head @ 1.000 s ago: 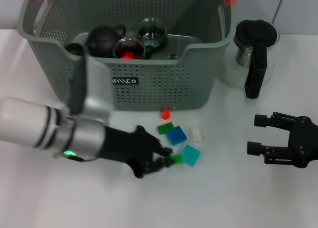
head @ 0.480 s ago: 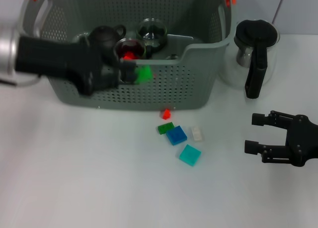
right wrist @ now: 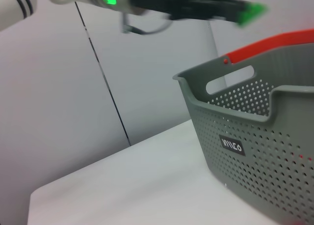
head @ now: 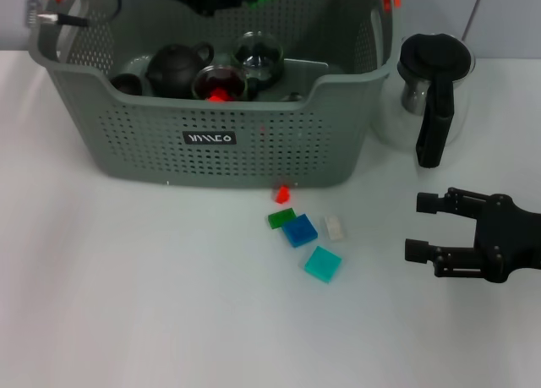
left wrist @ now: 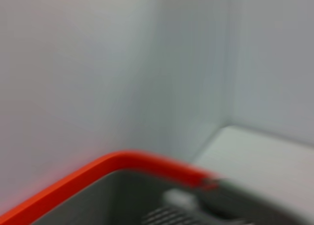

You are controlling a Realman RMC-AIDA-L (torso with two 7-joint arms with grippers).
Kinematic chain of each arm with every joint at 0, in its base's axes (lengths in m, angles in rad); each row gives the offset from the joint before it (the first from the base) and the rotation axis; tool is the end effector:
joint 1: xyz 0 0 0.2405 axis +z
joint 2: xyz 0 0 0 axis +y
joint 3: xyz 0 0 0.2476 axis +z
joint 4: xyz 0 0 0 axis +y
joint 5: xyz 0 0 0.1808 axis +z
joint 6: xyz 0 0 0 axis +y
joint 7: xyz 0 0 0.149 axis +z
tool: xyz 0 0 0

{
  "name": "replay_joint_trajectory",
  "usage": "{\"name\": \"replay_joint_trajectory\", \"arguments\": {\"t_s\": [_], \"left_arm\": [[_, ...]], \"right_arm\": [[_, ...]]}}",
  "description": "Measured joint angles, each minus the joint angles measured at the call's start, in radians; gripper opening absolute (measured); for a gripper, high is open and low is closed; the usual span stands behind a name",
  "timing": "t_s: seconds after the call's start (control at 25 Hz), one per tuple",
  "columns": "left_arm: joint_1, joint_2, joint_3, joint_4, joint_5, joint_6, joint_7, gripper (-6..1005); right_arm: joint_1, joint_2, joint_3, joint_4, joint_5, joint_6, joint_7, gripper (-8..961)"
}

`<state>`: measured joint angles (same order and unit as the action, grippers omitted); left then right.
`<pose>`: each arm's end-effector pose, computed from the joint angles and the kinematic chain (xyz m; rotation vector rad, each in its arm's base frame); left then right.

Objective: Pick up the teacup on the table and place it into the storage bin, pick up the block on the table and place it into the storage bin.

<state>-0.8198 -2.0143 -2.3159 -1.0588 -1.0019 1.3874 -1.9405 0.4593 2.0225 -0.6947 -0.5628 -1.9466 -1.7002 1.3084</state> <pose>-0.1218 0.4067 0.0664 -2.6048 -0.4736 -0.4274 0.2527 0.2716 0.0089 -2.7741 0.6523 0.8334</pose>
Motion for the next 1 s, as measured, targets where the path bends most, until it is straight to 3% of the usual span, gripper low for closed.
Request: {"name": "replay_joint_trajectory", "arguments": {"t_s": [0.12,0.24,0.44,0.6,0.8,0.92,1.0], "left_arm": [[-0.022,-0.006,0.058,0.075,0.08,-0.171,-0.049,176],[-0.035,-0.009,0.108,0.143,0.131,-0.264,-0.068,176],[-0.032,-0.017,0.114,0.154,0.151,-0.275,-0.126,175],[-0.002,-0.024,0.102,0.084,0.134,-0.257,-0.164,175],[0.125,-0.071,0.037,-0.121,0.003,-0.148,-0.098,295],[0.242,-0.09,0.005,-0.226,-0.134,-0.03,-0.01,546],[0.317,-0.102,-0.012,-0.244,-0.202,0.054,0.076,603]], "right_arm": [[0.0,0.0,-0.001,0.0,0.0,-0.004,0.0,912],[0.0,0.0,-0.001,0.001,0.0,-0.005,0.0,912],[0.0,-0.001,-0.002,0.003,0.0,0.001,0.0,912],[0.003,-0.001,-0.002,0.002,0.0,0.001,0.0,912],[0.0,-0.001,0.0,0.002,0.0,0.002,0.0,912],[-0.003,-0.001,0.005,0.001,0.0,0.002,0.0,912],[-0.004,-0.001,0.005,-0.002,0.0,0.003,0.0,912]]}}
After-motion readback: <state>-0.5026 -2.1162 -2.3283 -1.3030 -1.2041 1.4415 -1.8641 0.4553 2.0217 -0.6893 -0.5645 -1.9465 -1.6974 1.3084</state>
